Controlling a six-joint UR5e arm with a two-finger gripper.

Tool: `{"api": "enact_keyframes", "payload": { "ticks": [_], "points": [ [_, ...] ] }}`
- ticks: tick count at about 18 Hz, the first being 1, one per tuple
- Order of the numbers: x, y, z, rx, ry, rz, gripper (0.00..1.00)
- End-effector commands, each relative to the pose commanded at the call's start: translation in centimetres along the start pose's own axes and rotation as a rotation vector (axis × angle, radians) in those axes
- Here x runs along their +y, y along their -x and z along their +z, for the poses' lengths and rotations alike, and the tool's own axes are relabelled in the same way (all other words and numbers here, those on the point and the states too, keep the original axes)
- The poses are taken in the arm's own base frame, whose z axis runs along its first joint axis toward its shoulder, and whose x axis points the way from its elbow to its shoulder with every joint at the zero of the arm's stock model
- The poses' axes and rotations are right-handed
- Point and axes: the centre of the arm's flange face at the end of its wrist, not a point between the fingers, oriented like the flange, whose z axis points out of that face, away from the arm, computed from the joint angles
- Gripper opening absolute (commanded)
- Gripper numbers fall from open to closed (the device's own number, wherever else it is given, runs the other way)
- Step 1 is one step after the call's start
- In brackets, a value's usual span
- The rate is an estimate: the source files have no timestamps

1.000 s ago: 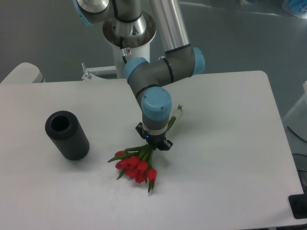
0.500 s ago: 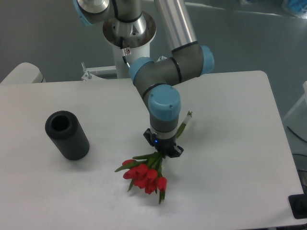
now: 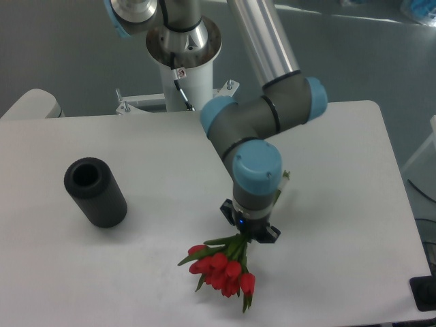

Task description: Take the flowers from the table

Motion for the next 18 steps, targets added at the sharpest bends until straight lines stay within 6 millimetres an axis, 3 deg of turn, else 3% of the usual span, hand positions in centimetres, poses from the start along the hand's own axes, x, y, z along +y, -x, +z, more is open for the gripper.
{"api": "enact_keyframes", "payload": {
  "ticks": [6, 18],
  "points": [
    [0.50, 1.48, -0.07, 0.038, 0.041, 0.102, 0.06],
    [0.59, 1.50, 0.13, 0.036, 0.049, 0.142, 0.06]
  ]
}}
